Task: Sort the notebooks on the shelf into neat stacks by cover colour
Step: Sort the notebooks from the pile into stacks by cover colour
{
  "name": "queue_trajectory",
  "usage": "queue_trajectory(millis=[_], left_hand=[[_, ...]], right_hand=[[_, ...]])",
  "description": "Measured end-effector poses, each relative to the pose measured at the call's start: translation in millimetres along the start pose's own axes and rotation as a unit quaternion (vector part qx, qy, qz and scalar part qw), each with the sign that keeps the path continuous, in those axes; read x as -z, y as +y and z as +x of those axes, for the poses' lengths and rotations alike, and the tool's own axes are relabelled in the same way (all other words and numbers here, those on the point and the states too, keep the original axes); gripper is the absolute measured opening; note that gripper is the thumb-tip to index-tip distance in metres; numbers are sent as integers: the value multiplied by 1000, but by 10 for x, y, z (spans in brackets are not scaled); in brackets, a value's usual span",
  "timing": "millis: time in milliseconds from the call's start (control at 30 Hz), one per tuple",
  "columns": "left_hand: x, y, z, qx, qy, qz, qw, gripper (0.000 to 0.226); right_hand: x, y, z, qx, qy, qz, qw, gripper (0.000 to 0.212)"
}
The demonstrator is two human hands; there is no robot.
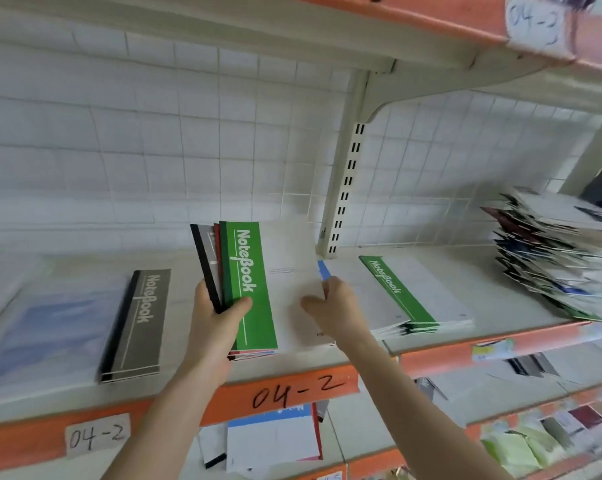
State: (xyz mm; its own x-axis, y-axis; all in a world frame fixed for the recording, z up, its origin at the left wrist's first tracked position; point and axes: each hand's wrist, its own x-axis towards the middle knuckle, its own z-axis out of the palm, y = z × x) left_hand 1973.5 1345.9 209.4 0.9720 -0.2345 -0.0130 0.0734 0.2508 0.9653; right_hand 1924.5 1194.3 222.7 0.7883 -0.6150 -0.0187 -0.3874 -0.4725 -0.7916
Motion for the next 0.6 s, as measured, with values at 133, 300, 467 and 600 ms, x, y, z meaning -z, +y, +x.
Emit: queue_trajectory(millis=[133, 300, 467, 600], left_hand=[[-498, -86, 19, 31, -37, -21, 999, 20], [-1070, -238, 15, 75, -51, -20, 996, 19], [-1446, -318, -11, 85, -68, -28, 994, 29], [-1546, -343, 32, 80, -52, -24, 995, 24]], right_hand=[[480, 340, 119, -23, 53, 35, 998, 33], [1053, 733, 334, -53, 90, 35, 994, 30], [1537, 1114, 586, -87, 125, 72, 986, 37], [1862, 1391, 747, -89, 150, -2, 985, 48]])
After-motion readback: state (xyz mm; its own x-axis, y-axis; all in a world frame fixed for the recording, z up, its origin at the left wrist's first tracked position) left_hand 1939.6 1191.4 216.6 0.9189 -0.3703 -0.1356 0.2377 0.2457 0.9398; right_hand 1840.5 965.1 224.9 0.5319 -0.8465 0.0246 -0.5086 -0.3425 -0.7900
